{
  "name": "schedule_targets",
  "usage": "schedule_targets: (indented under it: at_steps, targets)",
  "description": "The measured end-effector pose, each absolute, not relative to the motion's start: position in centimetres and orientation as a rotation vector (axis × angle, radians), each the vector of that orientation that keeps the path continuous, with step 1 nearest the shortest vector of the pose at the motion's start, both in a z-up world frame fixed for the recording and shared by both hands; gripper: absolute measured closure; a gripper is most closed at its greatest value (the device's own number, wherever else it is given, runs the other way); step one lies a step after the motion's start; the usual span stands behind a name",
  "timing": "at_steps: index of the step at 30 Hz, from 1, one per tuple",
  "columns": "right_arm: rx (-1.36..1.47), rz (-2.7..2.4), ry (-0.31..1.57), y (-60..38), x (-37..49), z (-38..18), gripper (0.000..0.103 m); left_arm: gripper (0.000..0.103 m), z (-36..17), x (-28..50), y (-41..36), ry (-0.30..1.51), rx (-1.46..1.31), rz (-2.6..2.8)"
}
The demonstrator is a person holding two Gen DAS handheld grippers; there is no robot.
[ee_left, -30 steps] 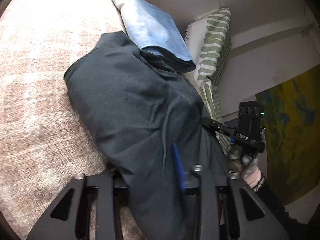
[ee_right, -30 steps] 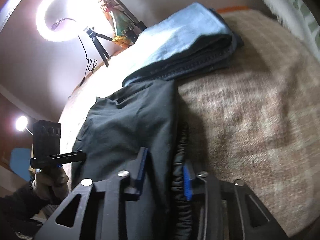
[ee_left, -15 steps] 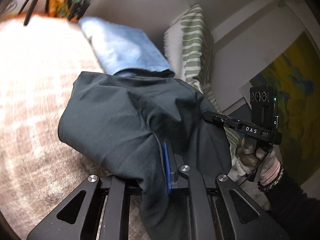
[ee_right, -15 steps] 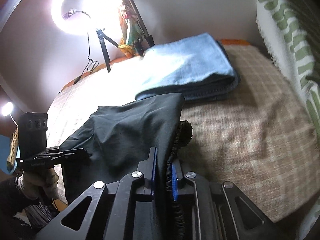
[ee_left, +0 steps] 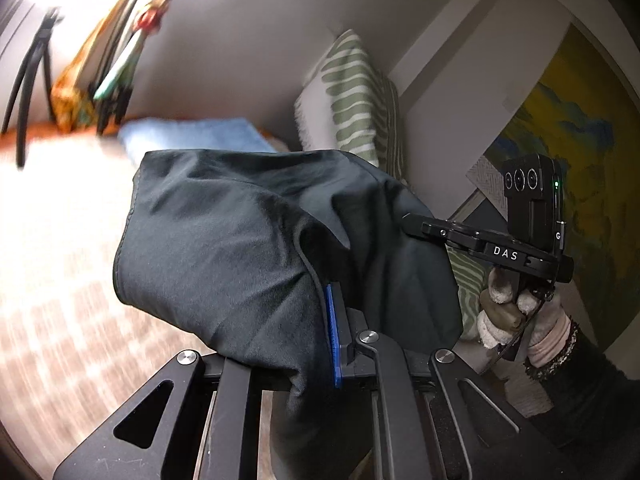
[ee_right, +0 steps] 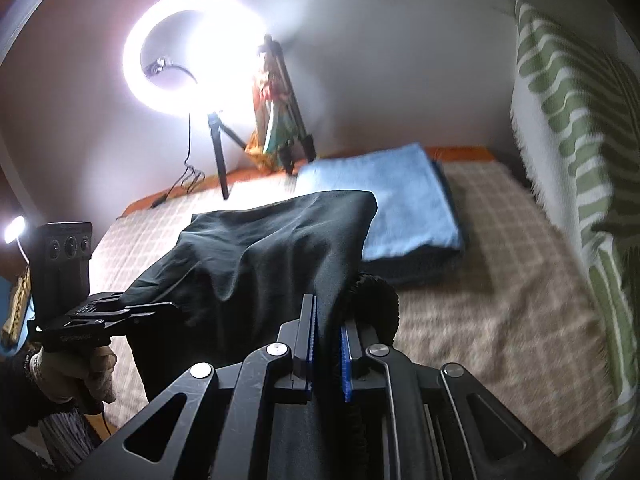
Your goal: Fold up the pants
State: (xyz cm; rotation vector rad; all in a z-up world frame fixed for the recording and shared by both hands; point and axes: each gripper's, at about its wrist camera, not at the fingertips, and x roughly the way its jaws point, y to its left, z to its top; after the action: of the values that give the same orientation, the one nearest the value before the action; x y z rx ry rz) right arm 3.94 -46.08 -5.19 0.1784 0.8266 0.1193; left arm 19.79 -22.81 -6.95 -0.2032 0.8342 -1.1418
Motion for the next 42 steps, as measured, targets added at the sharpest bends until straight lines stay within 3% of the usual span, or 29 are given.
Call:
schedule_targets:
  at_steps: [10, 20, 40, 42]
  targets:
    - [0.119, 0.051, 0.734, -48.1, 9.8, -0.8, 0.095, 0.093, -3.5, 25.3, -25.3, 0.747, -0.18, -1.158]
    - [0.09, -0.013, 0.699, -50.7, 16.7, 0.2, 0.095, 0.093, -1.8, 30.9, -28.4, 0.689, -0.108, -1.137]
    - [0.06, -0.04, 0.848, -55.0, 27.2, -7.2, 0.095, 0.093, -7.2, 37.3, -31.8, 0.82, -0.02, -1.009]
    - [0.035, -0.047, 0.875, -54.9, 27.8, -8.2, 0.094, 0.089, -7.7, 37.9, -32.0, 0.845, 0.001, -0.965]
